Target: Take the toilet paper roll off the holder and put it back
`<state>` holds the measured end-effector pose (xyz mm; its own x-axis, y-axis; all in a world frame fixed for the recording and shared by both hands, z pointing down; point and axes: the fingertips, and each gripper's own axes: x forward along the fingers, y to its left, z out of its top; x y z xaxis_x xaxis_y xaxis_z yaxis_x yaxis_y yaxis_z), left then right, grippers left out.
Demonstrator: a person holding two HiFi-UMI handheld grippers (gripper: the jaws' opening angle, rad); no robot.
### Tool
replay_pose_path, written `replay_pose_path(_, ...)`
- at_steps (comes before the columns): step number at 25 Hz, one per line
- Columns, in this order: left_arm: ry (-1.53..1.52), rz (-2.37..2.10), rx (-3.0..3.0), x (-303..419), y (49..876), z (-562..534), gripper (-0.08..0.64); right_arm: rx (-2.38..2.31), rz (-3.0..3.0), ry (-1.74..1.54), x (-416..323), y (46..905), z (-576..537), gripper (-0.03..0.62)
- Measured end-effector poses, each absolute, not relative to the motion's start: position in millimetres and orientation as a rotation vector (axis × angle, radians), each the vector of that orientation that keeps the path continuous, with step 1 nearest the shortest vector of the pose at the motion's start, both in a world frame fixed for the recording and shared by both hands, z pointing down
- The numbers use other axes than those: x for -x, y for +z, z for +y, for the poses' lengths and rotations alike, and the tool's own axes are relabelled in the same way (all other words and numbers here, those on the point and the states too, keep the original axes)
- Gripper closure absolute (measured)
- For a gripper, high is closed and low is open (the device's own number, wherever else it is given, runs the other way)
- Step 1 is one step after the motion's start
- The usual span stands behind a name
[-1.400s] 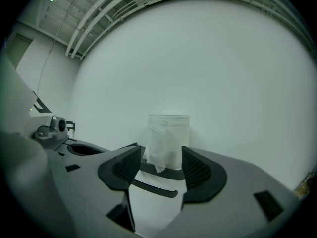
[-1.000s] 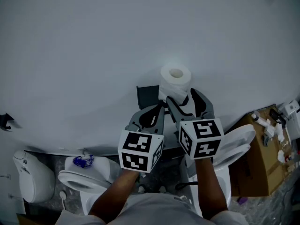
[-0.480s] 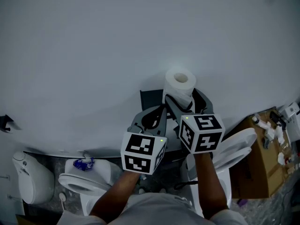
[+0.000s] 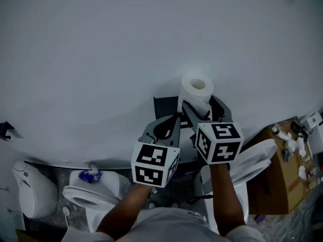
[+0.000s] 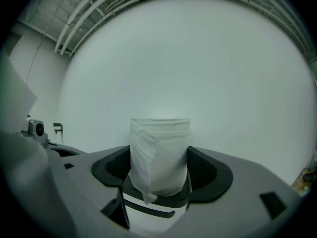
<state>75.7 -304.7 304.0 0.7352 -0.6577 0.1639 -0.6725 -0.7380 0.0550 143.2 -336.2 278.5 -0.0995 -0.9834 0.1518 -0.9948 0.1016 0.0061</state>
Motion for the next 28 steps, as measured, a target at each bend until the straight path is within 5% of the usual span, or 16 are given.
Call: replay_pose_path(28,0.188,-0.999,-2.838,-81.4,306.0,-294.1,0.555,-2.141,-2.192,0.007,-156.1,248.7,-310.0,0.253)
